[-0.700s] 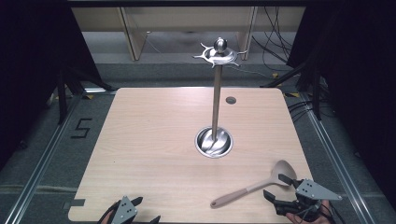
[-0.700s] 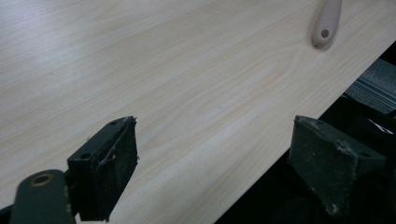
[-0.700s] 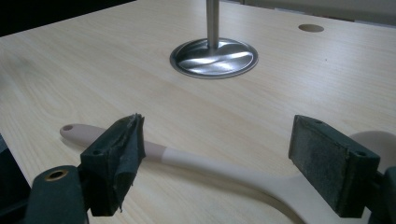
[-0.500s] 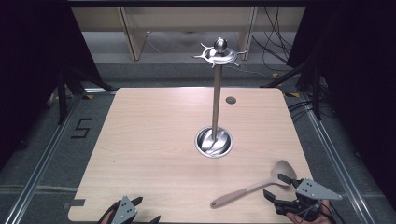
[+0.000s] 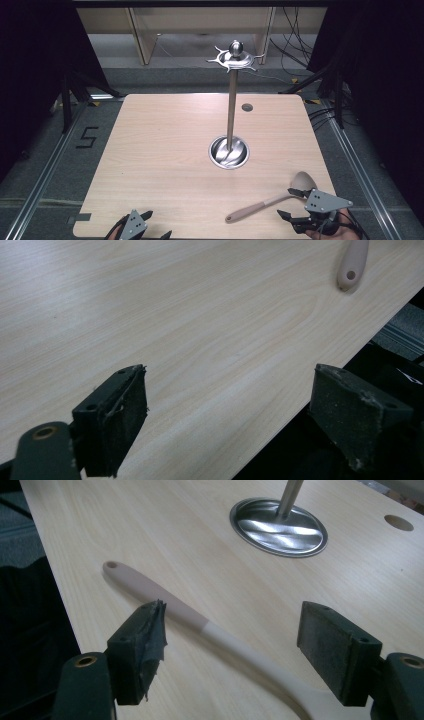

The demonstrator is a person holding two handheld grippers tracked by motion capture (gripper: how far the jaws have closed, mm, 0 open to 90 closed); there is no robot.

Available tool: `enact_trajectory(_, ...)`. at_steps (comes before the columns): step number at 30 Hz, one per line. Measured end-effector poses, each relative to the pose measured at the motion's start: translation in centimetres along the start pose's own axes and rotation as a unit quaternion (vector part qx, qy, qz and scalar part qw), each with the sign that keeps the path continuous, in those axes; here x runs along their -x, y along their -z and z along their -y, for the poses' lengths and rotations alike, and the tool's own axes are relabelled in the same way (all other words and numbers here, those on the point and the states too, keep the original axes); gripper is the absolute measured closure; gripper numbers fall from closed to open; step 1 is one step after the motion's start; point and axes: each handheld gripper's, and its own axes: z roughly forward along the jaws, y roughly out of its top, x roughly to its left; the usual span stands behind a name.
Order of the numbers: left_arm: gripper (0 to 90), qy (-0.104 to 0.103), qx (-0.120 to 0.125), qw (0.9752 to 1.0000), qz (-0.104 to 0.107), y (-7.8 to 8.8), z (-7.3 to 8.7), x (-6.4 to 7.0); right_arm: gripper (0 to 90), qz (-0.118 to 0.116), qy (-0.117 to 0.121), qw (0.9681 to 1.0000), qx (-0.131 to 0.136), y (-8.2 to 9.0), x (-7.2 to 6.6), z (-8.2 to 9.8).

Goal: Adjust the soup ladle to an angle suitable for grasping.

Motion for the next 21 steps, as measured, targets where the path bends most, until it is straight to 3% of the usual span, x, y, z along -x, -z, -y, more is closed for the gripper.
enact_trajectory(5, 14.9, -0.012, -0.005, 0.9999, -0.002, 0.3, 0.0, -0.2, 32.0, -0.018, 0.039, 0.9983, -0.038, -0.6, 0.3, -1.5)
enact_trajectory(9, 14.9, 0.004, 0.003, 1.0000, 0.002, 0.0, 0.0, 0.1, 35.0, -0.035, 0.069, 0.9940, -0.077, -1.5, 0.6, -2.7)
enact_trajectory(10, 14.9, -0.013, -0.010, 0.9999, -0.004, 0.2, -0.1, -0.2, 35.7, -0.041, 0.082, 0.9923, -0.084, -1.9, 0.8, -3.0)
enact_trajectory(11, 14.9, -0.011, -0.011, 0.9999, -0.003, 0.2, 0.0, -0.2, 36.6, -0.042, 0.088, 0.9907, -0.095, -2.2, 0.8, -3.2)
enact_trajectory(12, 14.9, 0.003, 0.003, 1.0000, 0.001, 0.0, 0.0, 0.0, 37.1, -0.047, 0.094, 0.9891, -0.103, -2.4, 0.9, -3.4)
enact_trajectory(14, 14.9, -0.004, -0.005, 1.0000, -0.002, 0.1, 0.0, -0.2, 38.1, -0.046, 0.097, 0.9874, -0.116, -2.9, 0.7, -3.8)
enact_trajectory(16, 14.9, -0.009, -0.002, 1.0000, -0.001, 0.2, 0.0, -0.2, 38.9, -0.056, 0.118, 0.9827, -0.131, -3.5, 0.8, -4.2)
enact_trajectory(21, 14.9, 0.002, -0.001, 1.0000, 0.002, 0.1, 0.0, -0.1, 42.8, -0.076, 0.136, 0.9754, -0.156, -4.5, 0.9, -4.9)
